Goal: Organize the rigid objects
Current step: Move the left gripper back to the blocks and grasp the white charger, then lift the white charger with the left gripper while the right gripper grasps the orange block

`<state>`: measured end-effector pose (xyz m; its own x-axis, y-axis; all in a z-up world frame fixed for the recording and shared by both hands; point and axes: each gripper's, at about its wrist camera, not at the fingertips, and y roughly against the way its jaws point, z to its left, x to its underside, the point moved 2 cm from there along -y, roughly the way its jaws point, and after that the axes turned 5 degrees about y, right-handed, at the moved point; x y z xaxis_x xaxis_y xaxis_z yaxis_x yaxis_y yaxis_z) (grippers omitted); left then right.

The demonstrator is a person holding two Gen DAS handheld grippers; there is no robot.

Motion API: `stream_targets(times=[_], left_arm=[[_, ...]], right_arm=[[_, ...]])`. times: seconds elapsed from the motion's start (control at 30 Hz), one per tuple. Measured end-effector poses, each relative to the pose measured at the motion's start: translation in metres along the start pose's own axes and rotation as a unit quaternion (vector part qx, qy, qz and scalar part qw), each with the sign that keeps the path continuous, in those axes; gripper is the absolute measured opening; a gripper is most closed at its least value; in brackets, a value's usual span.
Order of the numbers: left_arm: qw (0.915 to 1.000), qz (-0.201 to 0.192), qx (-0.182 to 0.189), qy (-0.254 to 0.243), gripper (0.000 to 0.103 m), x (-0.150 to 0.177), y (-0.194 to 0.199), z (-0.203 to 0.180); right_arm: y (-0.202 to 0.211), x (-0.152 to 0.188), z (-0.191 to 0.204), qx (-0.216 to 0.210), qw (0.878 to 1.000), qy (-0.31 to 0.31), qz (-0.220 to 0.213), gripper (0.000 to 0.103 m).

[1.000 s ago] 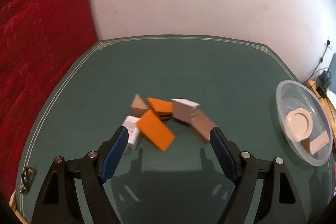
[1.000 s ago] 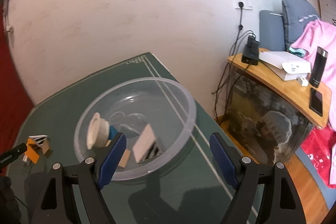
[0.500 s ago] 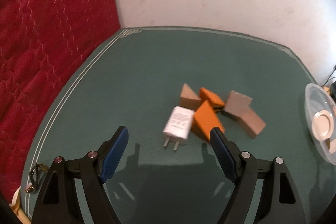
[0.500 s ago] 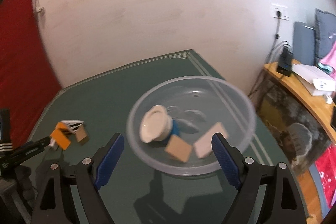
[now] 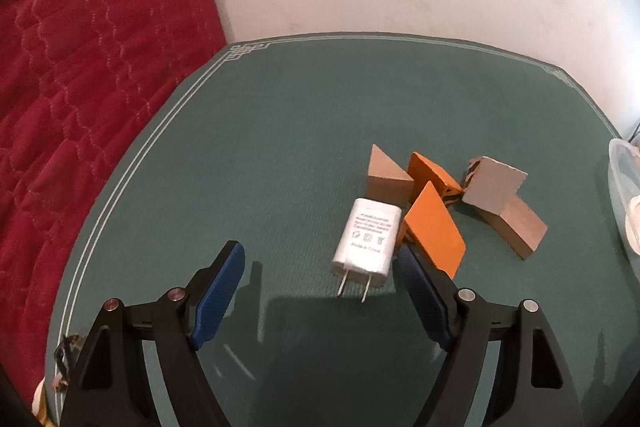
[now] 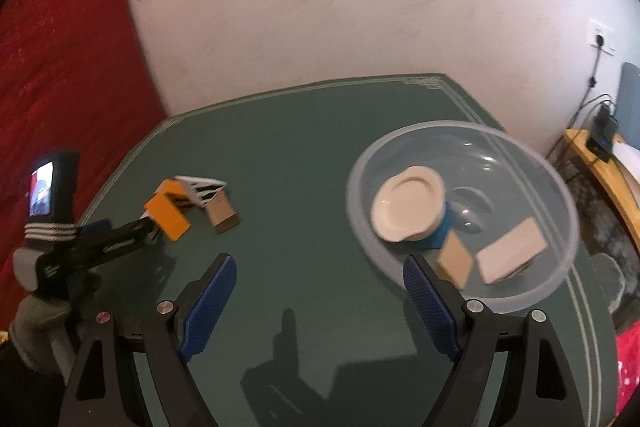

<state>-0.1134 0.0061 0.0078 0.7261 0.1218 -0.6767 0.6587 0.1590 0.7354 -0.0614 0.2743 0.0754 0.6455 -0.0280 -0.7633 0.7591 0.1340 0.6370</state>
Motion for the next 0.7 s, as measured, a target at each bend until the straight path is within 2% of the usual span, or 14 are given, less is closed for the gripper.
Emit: stream_targets(times=[0.27,0.37,0.43,0.6,0.7], left_arm=[[0.9999,0.014,0.009,-0.003,0.059,-0.003,-0.014,-0.004],[0.9996,0.019,0.021,0.004,0.047,0.0,-0.016,-0.003],[0.9993,0.021,0.03,0.008,0.032,0.0,-0.016,-0.001],[0.9987,0.021,0.039,0.024,0.031,-0.002,-0.015,0.008],[0.9989,0.007,0.037,0.029,0.031,-0.004,-0.005,0.011]], right_arm=[[-0.013,-0.004,0.023,-0.027,0.999,0.021,0.021,0.088],[-0.022,-0.003,0.033,-0.034,0.998,0.032,0.031,0.088],[-0.026,-0.002,0.037,-0.037,0.998,0.037,0.038,0.088],[-0.039,-0.002,0.053,-0.05,0.996,0.054,0.057,0.088],[-0.047,-0.004,0.066,-0.057,0.994,0.069,0.061,0.088]])
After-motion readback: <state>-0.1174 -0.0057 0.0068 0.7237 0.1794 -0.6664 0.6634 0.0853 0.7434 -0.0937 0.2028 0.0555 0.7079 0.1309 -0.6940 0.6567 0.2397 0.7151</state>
